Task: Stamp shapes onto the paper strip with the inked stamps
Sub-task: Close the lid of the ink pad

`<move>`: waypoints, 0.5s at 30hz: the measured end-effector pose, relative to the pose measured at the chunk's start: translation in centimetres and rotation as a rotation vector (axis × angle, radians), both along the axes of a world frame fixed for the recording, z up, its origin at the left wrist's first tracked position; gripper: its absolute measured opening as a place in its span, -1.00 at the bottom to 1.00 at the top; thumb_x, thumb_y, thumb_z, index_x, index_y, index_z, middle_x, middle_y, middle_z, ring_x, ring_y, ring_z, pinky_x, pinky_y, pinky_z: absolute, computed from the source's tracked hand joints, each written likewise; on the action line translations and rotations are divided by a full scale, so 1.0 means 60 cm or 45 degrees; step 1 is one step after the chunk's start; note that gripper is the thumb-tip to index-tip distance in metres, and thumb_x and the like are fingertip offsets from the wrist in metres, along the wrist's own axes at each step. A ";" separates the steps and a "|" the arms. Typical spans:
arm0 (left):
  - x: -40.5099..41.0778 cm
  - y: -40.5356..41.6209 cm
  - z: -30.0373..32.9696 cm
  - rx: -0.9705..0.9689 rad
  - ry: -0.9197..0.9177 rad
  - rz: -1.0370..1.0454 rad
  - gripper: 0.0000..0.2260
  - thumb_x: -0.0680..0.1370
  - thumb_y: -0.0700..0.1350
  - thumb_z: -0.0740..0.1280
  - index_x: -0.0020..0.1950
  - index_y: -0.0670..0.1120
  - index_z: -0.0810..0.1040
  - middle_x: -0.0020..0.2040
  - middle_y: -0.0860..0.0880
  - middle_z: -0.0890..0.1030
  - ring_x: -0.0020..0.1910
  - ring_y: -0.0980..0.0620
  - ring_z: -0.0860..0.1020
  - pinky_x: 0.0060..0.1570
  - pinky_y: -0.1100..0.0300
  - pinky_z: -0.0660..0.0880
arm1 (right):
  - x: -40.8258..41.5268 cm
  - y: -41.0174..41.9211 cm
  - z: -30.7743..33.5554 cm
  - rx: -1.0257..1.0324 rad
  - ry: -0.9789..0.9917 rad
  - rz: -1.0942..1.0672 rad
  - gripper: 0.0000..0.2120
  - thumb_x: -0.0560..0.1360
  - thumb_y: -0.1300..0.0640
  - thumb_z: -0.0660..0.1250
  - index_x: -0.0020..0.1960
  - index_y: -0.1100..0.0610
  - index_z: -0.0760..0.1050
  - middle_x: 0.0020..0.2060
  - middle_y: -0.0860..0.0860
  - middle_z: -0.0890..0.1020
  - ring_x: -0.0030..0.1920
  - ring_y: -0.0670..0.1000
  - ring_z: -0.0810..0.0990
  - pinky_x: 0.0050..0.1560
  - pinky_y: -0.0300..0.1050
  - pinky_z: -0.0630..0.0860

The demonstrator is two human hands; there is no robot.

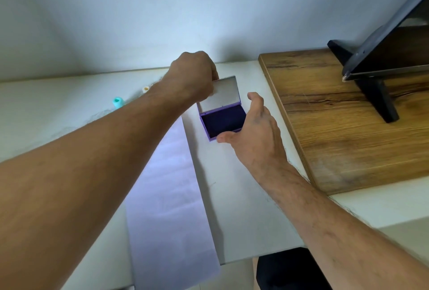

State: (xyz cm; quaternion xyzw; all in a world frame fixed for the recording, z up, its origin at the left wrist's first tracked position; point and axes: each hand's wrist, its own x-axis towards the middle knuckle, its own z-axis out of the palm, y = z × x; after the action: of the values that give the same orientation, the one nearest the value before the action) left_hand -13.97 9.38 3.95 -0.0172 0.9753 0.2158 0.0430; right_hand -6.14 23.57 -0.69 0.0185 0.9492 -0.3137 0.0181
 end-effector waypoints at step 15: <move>0.080 0.029 0.020 -0.062 -0.224 -0.258 -0.68 0.27 -0.08 0.58 -0.02 0.08 0.65 -0.05 0.04 0.65 -0.02 0.01 0.59 -0.09 0.12 0.54 | -0.018 0.017 0.017 0.086 -0.127 0.087 -0.17 0.37 0.18 0.51 0.52 -0.02 0.16 0.30 0.11 0.45 0.24 0.13 0.48 0.08 -0.09 0.42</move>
State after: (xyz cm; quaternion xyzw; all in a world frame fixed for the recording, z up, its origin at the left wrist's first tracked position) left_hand -9.16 11.12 5.17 0.0614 0.9695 0.1843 0.1495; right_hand -7.25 24.58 0.36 0.0025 0.9572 -0.2794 0.0754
